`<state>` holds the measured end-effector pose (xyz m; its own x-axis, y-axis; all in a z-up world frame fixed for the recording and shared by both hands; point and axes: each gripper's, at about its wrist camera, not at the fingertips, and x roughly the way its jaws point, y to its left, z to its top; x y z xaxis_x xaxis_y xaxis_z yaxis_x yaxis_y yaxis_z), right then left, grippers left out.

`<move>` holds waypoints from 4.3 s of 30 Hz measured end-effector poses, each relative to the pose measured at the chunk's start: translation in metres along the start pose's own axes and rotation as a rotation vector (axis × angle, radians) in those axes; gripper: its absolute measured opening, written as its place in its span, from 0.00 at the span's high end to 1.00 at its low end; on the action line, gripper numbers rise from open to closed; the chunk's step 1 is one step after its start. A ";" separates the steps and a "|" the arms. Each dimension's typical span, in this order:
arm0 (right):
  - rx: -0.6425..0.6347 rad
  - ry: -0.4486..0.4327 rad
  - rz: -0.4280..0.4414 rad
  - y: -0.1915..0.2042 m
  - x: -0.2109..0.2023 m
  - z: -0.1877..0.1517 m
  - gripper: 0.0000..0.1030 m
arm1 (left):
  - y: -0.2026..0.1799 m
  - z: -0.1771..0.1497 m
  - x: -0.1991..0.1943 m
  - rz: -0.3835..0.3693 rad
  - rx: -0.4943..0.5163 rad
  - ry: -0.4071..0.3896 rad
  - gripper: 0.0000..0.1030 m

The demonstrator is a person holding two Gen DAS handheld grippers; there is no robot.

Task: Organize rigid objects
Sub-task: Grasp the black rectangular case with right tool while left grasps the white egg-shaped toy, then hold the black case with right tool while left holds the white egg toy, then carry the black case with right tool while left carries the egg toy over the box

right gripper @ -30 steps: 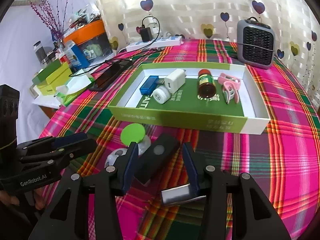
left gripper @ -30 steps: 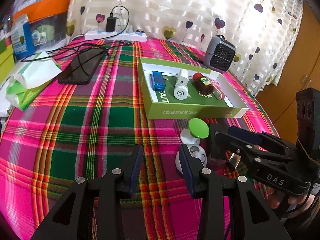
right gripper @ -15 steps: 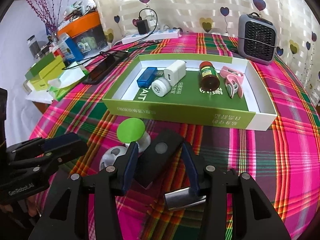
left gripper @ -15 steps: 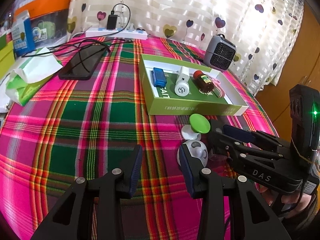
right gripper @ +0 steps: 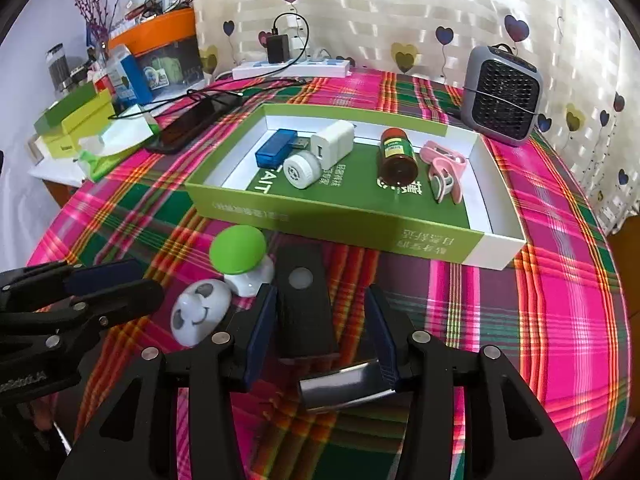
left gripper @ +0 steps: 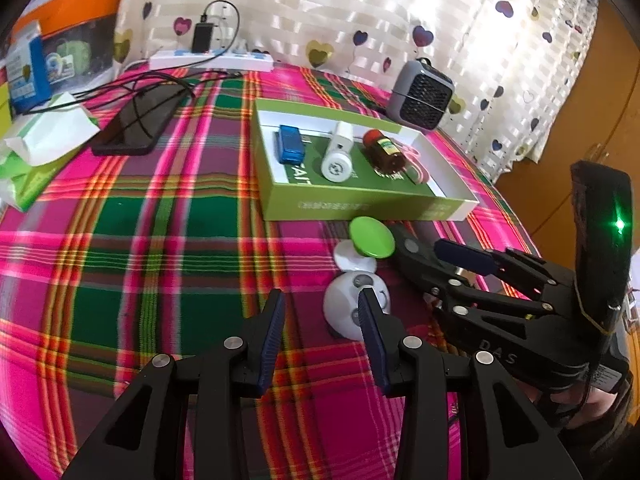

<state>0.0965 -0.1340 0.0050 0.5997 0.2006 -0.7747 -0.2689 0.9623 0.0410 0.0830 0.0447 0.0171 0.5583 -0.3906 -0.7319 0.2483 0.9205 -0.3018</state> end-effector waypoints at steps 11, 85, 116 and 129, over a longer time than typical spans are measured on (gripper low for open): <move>0.003 0.028 0.022 -0.005 0.010 0.000 0.54 | -0.013 -0.003 0.010 -0.012 0.040 0.032 0.63; 0.004 -0.001 0.088 -0.015 0.005 -0.001 0.72 | -0.021 0.003 0.015 0.034 0.011 0.036 0.66; 0.009 -0.079 0.078 -0.029 -0.024 0.024 0.72 | -0.025 0.044 -0.010 0.043 0.028 -0.065 0.66; 0.019 -0.102 0.055 -0.046 -0.018 0.063 0.72 | -0.016 0.077 0.006 0.047 0.020 -0.070 0.66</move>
<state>0.1452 -0.1701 0.0568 0.6582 0.2697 -0.7029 -0.2899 0.9524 0.0940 0.1435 0.0269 0.0641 0.6232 -0.3474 -0.7006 0.2360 0.9377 -0.2550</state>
